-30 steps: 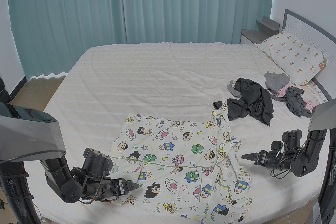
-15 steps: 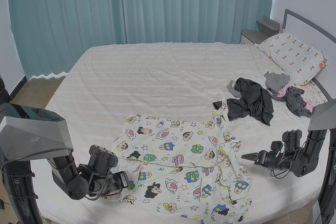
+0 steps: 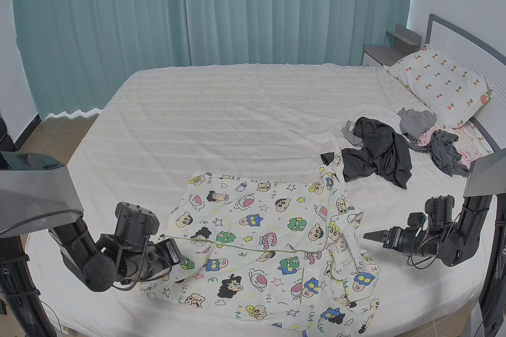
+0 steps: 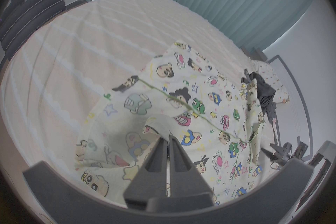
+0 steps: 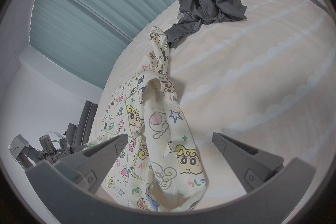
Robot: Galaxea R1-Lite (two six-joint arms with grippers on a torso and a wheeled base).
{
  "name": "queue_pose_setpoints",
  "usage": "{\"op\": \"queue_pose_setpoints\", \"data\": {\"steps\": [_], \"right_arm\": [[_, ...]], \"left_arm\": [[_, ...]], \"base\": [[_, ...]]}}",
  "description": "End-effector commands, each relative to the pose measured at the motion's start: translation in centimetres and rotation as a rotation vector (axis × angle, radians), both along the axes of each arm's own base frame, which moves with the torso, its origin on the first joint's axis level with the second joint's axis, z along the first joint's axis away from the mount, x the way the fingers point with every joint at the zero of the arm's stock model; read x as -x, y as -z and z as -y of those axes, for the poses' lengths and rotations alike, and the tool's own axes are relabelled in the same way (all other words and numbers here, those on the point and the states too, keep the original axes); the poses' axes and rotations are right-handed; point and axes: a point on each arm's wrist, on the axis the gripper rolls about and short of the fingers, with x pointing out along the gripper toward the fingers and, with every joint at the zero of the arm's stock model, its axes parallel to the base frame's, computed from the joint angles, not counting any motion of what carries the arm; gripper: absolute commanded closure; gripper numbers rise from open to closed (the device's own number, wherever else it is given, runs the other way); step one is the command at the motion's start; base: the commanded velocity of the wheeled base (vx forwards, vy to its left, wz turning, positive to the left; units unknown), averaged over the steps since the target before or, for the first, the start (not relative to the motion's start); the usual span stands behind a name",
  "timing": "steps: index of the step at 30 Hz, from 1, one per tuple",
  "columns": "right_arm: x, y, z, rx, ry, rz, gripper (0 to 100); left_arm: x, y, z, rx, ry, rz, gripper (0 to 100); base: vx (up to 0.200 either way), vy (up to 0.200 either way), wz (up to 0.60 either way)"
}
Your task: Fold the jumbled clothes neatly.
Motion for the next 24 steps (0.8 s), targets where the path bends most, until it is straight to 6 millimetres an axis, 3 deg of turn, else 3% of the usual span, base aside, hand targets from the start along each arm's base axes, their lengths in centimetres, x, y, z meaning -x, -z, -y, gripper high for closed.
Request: {"op": "queue_pose_setpoints", "data": {"steps": [1, 9, 16, 24], "right_arm": [[0.1, -0.1, 0.0, -0.005, 0.004, 0.014, 0], [0.1, 0.2, -0.3, -0.005, -0.004, 0.024, 0], [0.1, 0.3, -0.4, -0.005, -0.006, 0.023, 0], [0.1, 0.3, -0.4, -0.005, -0.006, 0.023, 0]], "left_arm": [[-1.0, -1.2, -1.7, -0.005, -0.037, 0.077, 100], [-2.9, 1.8, -3.6, -0.057, -0.049, 0.151, 100], [-3.2, 3.7, -4.1, -0.085, -0.052, 0.116, 100], [-3.9, 4.4, -5.4, -0.09, -0.1, 0.107, 100]], "base": [[0.0, 0.0, 0.0], [0.0, 0.0, 0.0], [0.0, 0.0, 0.0], [0.0, 0.0, 0.0]]}}
